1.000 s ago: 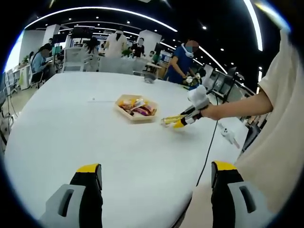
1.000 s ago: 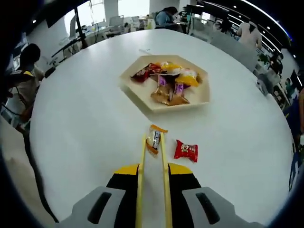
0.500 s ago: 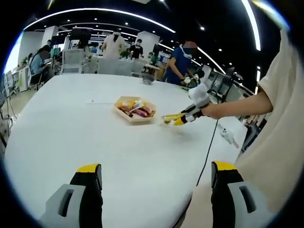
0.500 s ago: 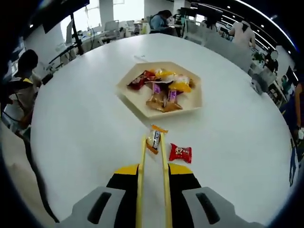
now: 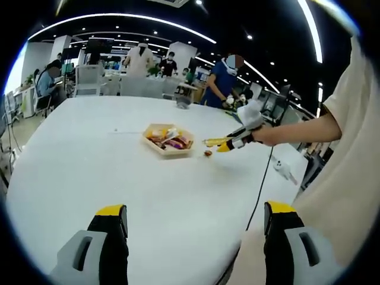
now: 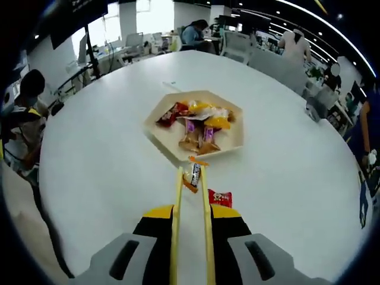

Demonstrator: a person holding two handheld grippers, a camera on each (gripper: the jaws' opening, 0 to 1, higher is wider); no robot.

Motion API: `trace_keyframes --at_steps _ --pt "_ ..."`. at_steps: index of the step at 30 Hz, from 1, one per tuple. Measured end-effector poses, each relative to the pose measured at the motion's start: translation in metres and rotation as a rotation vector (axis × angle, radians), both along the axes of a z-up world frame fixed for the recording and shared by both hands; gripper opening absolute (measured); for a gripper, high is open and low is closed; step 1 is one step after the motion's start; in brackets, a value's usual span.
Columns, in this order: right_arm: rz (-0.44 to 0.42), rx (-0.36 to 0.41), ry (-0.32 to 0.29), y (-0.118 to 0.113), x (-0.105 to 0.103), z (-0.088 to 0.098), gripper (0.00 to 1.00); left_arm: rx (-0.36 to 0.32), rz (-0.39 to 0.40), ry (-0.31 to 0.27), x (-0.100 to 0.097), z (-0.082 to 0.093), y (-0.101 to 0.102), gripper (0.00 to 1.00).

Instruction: Place the target food into the container with the food tongs after gripping and lifting it, then release it inside without dropping or visibly crushing the food.

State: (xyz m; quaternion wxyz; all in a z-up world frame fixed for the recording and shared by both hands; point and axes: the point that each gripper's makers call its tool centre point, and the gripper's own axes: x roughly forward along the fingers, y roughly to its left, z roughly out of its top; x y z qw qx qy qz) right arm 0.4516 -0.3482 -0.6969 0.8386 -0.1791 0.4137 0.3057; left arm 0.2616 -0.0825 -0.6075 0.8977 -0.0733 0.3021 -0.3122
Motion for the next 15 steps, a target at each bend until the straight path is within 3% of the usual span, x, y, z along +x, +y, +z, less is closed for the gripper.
trace_keyframes --at_steps 15 --pt "-0.009 0.024 -0.071 0.02 0.021 0.03 0.21 0.008 0.016 -0.012 -0.009 0.004 0.017 0.96"
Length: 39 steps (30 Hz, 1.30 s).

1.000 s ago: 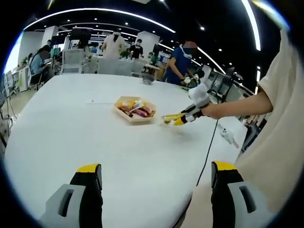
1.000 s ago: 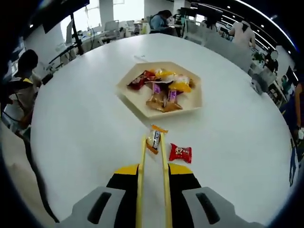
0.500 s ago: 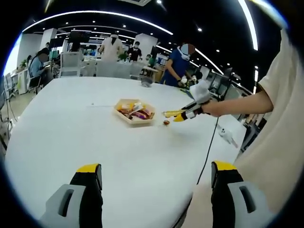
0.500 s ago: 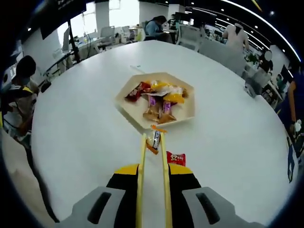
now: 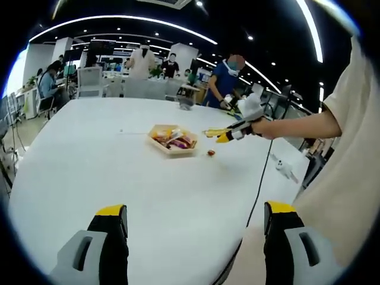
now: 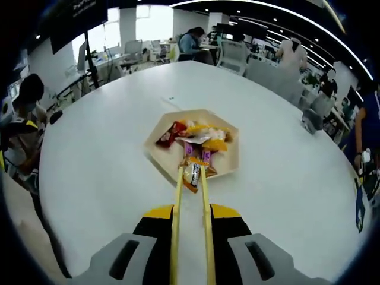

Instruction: Place the target food into the container with the food tongs after gripping and lifting it, then release it inside without dropping or visibly crushing the food.

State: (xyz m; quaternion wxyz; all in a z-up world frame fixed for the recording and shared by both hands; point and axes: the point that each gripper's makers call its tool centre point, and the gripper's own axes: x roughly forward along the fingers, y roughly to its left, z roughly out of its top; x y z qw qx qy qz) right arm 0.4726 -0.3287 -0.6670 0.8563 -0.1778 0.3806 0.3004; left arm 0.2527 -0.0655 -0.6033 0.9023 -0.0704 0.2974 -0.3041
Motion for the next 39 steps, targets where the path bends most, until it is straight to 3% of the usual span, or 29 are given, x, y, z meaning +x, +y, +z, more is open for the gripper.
trace_keyframes --at_steps 11,22,39 --pt "0.009 0.004 -0.044 0.013 0.018 0.016 0.21 -0.004 0.0 -0.028 0.004 0.012 0.005 0.96" --pt "0.015 0.013 -0.075 0.028 0.031 0.035 0.21 -0.003 0.004 -0.036 0.008 0.014 0.01 0.96" --pt "0.029 0.014 -0.107 0.044 0.051 0.049 0.21 -0.005 0.016 -0.043 0.009 0.017 0.018 0.96"
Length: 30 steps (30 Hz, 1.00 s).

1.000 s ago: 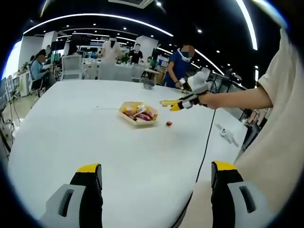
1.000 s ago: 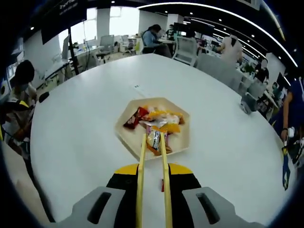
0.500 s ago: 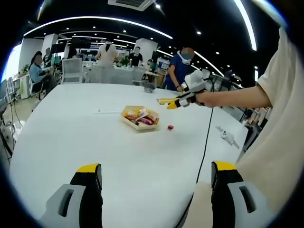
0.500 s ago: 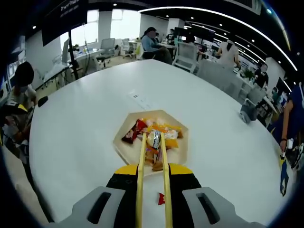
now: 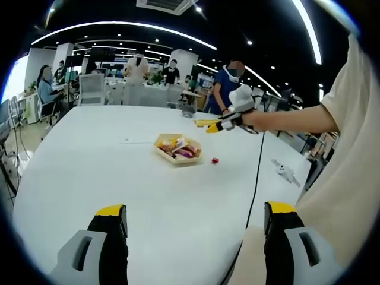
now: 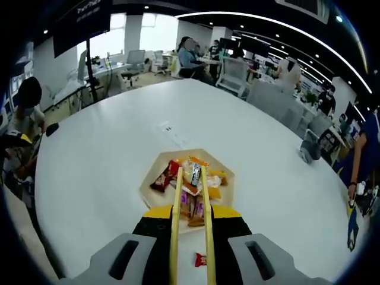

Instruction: Place the target food into the container with the food tongs after gripping and lifting it, then release it inside without dropping or visibly crushing the food.

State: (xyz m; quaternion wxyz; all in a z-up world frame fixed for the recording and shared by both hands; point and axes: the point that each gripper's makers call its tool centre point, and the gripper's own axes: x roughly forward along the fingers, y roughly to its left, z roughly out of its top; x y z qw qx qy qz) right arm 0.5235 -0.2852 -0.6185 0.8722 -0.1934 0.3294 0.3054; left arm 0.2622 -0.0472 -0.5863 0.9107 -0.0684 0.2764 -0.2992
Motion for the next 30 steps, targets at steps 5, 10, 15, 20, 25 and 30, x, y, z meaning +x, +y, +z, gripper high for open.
trace_keyframes --at_steps 5,10,15,20,25,30 --pt "0.001 0.004 -0.009 0.005 0.007 0.004 0.22 -0.001 0.007 -0.001 0.0 0.0 0.002 0.96" --pt "-0.001 0.007 -0.013 0.008 0.015 0.006 0.22 -0.002 0.016 0.0 -0.002 0.0 0.006 0.96" --pt "0.005 0.005 -0.024 0.011 0.018 0.01 0.22 -0.001 0.026 0.003 -0.005 -0.002 0.01 0.96" --pt "0.01 0.007 -0.027 0.015 0.019 0.012 0.22 -0.002 0.031 0.003 -0.006 -0.002 0.011 0.96" --pt "0.013 0.005 -0.029 0.017 0.02 0.013 0.22 -0.003 0.038 0.0 -0.005 -0.002 0.013 0.96" --pt "0.015 0.007 -0.029 0.019 0.024 0.013 0.22 -0.003 0.041 -0.002 -0.005 -0.001 0.014 0.96"
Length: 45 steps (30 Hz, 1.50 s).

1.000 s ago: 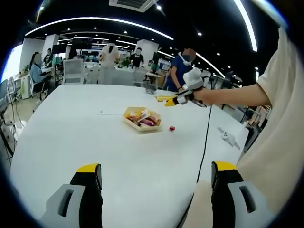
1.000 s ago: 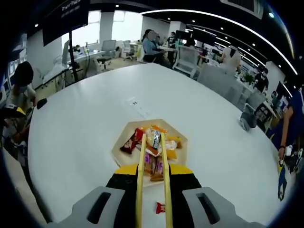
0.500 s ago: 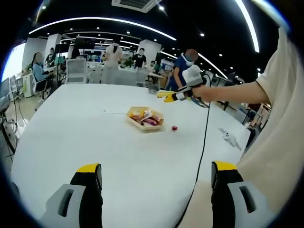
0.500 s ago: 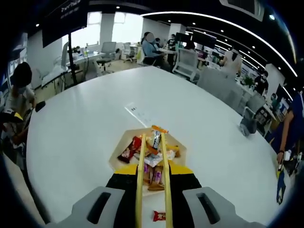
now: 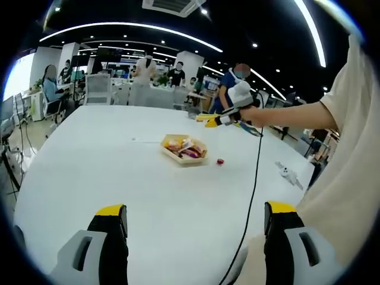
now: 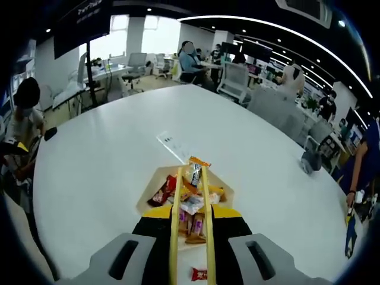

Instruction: Place the target food into the container with the food tongs after gripping and lifting it, then release it inside without dropping or visibly crushing the food.

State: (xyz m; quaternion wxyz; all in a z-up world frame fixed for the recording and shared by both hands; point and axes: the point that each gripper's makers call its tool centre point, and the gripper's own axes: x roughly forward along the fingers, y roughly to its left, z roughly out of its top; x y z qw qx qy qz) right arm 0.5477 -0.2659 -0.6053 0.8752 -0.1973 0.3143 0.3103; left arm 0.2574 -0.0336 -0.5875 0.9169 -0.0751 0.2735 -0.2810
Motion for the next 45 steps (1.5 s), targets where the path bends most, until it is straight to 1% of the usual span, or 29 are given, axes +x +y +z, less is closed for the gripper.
trace_keyframes --at_steps 13,23,34,45 --pt "0.005 0.008 -0.001 0.007 0.003 0.001 0.22 -0.001 -0.001 0.005 -0.001 -0.002 -0.001 0.96" --pt "0.005 0.01 0.0 0.007 0.003 0.001 0.23 -0.002 -0.003 0.01 -0.001 -0.003 -0.001 0.96" --pt "-0.01 0.013 0.007 -0.001 0.0 -0.004 0.23 -0.001 -0.018 0.01 0.003 -0.003 -0.004 0.96" --pt "-0.043 0.042 0.024 -0.017 -0.01 -0.006 0.25 0.0 -0.04 0.01 0.006 -0.003 -0.01 0.96"
